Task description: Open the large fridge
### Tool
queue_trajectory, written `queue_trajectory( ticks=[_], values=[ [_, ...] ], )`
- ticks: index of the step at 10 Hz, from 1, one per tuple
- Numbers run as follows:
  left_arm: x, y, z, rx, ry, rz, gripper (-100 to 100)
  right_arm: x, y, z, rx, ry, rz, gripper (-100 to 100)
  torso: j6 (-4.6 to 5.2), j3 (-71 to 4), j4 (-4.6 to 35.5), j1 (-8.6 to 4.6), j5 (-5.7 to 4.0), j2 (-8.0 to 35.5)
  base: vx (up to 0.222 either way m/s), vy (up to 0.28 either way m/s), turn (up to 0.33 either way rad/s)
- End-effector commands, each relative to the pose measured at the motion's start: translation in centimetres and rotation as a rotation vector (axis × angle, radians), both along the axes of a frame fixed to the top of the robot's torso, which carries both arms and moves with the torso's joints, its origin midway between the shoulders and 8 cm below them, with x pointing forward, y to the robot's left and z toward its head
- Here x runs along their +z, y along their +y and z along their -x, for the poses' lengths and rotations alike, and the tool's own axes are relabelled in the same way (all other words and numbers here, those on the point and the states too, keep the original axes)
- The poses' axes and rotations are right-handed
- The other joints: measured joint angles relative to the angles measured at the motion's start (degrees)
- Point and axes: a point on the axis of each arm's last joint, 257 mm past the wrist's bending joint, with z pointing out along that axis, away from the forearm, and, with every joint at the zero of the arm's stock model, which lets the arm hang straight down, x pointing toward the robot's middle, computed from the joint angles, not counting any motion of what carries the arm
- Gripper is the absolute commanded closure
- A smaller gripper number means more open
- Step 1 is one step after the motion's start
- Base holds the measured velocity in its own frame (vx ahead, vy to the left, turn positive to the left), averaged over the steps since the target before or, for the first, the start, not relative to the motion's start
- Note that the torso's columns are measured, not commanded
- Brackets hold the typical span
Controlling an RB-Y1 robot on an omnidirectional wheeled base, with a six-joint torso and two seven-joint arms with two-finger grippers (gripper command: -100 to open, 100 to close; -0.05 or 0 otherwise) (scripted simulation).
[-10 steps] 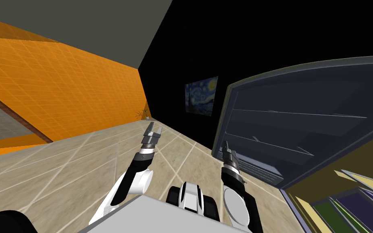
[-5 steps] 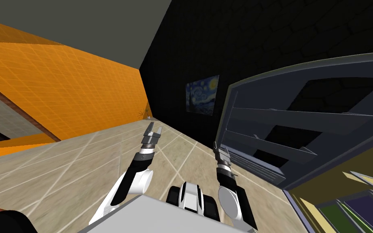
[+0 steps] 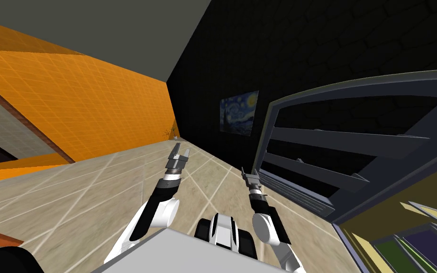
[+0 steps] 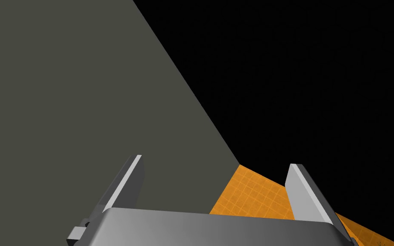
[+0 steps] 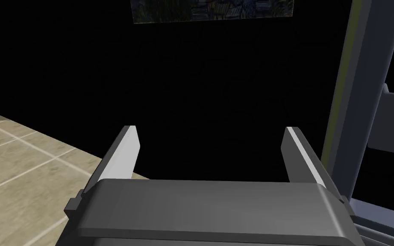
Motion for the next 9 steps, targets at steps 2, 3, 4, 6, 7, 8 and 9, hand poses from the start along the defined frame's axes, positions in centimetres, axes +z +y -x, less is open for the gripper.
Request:
queue_trajectory(
  ticks=[2, 3, 4, 6, 7, 8, 9],
  values=[
    [0.0, 0.0, 0.0, 0.000, 0.000, 0.000, 0, -3.3, 3.1, 0.0, 0.098, 0.041, 0.289, -100, -0.01, 0.1, 0.1, 0.21, 0.07, 0.2, -0.046, 0.055, 0.089],
    [0.0, 0.0, 0.0, 0.000, 0.000, 0.000, 0, -4.1, 3.5, -0.8, 0.132, 0.045, 0.388, -100, -0.08, 0.3, 0.1, 0.59, 0.15, 0.5, -0.129, 0.136, 0.103],
    [0.0, 0.0, 0.0, 0.000, 0.000, 0.000, 0, -4.7, 3.9, -1.5, 0.155, 0.050, 0.471, -100, 0.00, 0.3, 0.2, 0.46, 0.16, 0.5, -0.066, 0.067, -0.013],
    [0.0, 0.0, 0.0, 0.000, 0.000, 0.000, 0, -7.0, 4.3, -1.4, 0.181, 0.082, 0.614, -100, 0.01, 0.0, 0.0, -0.15, -0.04, -0.1, -0.004, 0.004, -0.006],
    [0.0, 0.0, 0.0, 0.000, 0.000, 0.000, 0, -8.2, 4.1, -1.3, 0.180, 0.091, 0.682, -100, 0.00, -0.1, 0.0, -0.13, -0.04, -0.1, 0.013, -0.019, 0.002],
    [0.0, 0.0, 0.0, 0.000, 0.000, 0.000, 0, -10.0, 3.6, -1.0, 0.183, 0.116, 0.744, -100, -0.01, 0.0, 0.0, 0.01, 0.00, 0.0, 0.013, -0.014, 0.003],
    [0.0, 0.0, 0.0, 0.000, 0.000, 0.000, 0, -10.0, 3.8, -0.9, 0.187, 0.105, 0.774, -100, 0.00, 0.1, 0.0, 0.15, 0.04, 0.1, 0.008, -0.005, -0.003]
  ],
)
